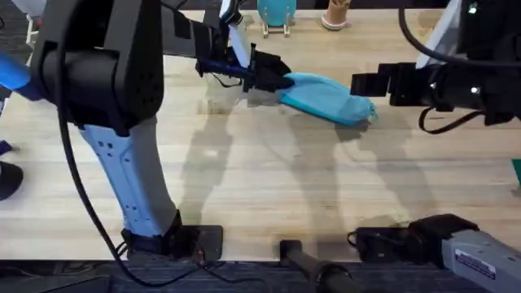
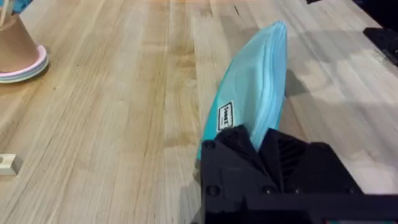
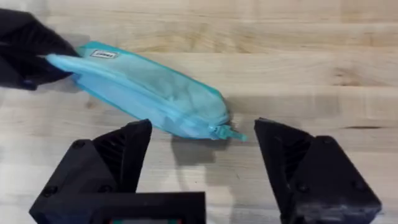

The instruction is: Unzip the bag, pick up the pens from the table one at a time and place them inside, then zip the bag closed.

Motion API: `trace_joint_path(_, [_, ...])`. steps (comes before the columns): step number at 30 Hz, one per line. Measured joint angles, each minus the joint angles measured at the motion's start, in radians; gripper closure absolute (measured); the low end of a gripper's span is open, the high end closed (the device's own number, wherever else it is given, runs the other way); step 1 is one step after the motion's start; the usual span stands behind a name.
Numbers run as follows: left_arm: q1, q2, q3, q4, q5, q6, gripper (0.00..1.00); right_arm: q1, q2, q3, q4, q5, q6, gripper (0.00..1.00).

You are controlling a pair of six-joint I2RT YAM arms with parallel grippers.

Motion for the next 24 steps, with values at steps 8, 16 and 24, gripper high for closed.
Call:
trace_joint_path(8, [0.006,0.000,0.000,0.004,0.014,0.000,0.346,0.030,-0.001,0.001,-0.003,0.000,-0.011,0.004])
trace_joint_path(16, [0.012,0.000,0.000,0.007,0.019,-0.005,0.008,0.030,-0.001,0.001,-0.003,0.000,-0.011,0.004])
trace_joint_path(24, [0.013,0.000,0.000,0.007,0.007,-0.026,0.008,0.030,0.000,0.001,-0.003,0.000,-0.011,0.004])
